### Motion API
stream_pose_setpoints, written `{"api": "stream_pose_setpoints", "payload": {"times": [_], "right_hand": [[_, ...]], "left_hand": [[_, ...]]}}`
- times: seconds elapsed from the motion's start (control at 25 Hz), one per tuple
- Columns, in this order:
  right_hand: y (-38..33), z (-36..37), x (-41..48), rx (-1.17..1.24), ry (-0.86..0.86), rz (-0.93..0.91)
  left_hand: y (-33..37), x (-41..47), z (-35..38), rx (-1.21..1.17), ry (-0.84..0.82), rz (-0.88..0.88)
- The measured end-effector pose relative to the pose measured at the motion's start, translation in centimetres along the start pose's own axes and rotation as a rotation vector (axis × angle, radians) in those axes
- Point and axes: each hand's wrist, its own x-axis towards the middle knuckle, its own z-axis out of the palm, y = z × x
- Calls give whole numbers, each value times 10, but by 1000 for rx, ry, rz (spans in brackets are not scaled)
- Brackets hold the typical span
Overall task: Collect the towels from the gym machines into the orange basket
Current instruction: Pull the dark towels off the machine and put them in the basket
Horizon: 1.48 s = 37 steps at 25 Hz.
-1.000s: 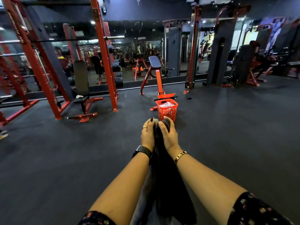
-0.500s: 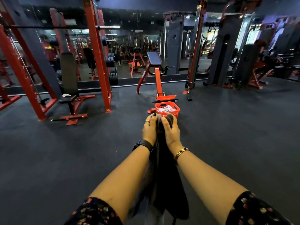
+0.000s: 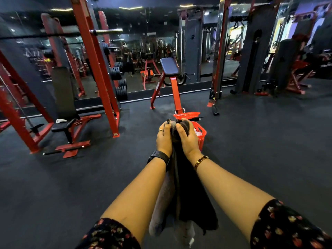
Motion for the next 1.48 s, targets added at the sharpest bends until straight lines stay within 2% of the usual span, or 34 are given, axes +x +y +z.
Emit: {"api": "stream_pose_setpoints", "payload": {"times": [0.2, 0.68, 1.2, 1.48], "right_hand": [[41, 31, 121, -12, 7, 6], [141, 157, 427, -74, 34, -24], [230, 217, 739, -95, 40, 11], [257, 219, 868, -113, 144, -8]], "left_hand": [[-14, 127, 10, 42, 11, 6], [-46, 477, 2, 119, -14, -25], [-61, 794, 56, 169, -2, -32], [-71, 929, 103, 138, -91, -36]]}}
